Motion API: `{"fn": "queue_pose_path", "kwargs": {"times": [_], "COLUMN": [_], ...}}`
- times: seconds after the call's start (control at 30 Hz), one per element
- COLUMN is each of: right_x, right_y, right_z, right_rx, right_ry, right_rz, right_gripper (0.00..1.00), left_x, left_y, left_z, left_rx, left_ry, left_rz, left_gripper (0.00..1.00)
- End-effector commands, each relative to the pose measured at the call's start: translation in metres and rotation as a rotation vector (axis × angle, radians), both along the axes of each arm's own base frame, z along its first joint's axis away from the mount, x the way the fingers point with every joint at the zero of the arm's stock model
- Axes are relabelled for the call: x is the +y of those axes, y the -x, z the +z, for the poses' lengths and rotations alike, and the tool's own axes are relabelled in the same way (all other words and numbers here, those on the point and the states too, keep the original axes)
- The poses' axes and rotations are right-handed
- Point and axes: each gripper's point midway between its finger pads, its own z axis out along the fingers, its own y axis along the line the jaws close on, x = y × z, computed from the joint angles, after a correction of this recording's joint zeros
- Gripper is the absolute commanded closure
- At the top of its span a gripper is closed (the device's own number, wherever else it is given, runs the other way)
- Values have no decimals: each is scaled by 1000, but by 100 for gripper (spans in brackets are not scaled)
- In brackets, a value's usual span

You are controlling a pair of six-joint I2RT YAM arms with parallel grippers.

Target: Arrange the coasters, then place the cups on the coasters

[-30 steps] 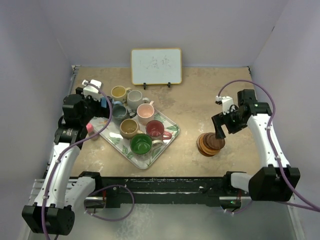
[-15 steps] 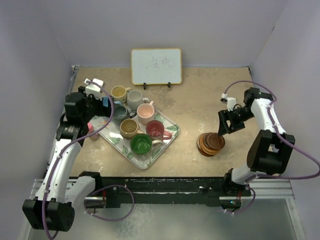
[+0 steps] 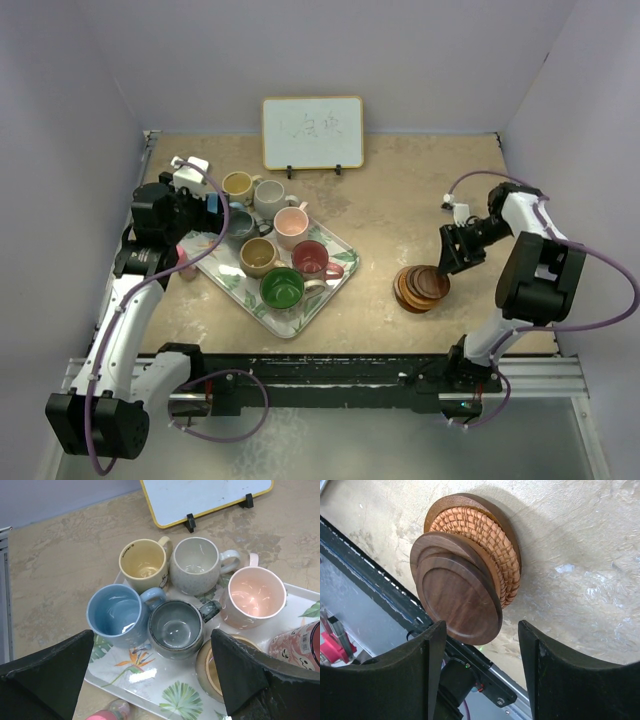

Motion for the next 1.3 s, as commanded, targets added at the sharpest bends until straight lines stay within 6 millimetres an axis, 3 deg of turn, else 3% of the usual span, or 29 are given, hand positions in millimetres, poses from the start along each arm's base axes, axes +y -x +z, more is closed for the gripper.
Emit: {"fn": "queue_pose_path", "kwargs": {"times": [0.0, 0.73, 1.27], "right_x": [7, 9, 4], "right_y": [4, 0, -15], "right_z": [6, -5, 1], "right_rx": [4, 54, 44], "right_ry": [-77, -169, -209], "right_rz": [22, 5, -37], "right_gripper": [39, 58, 93], "left_x": [0, 2, 3], "left_y": [-8, -9, -11], "left_z": [26, 28, 31], "left_rx": [-92, -100, -111], "left_ry": [8, 12, 15], "left_rz": [-10, -2, 5], "left_gripper": [3, 3, 3]}}
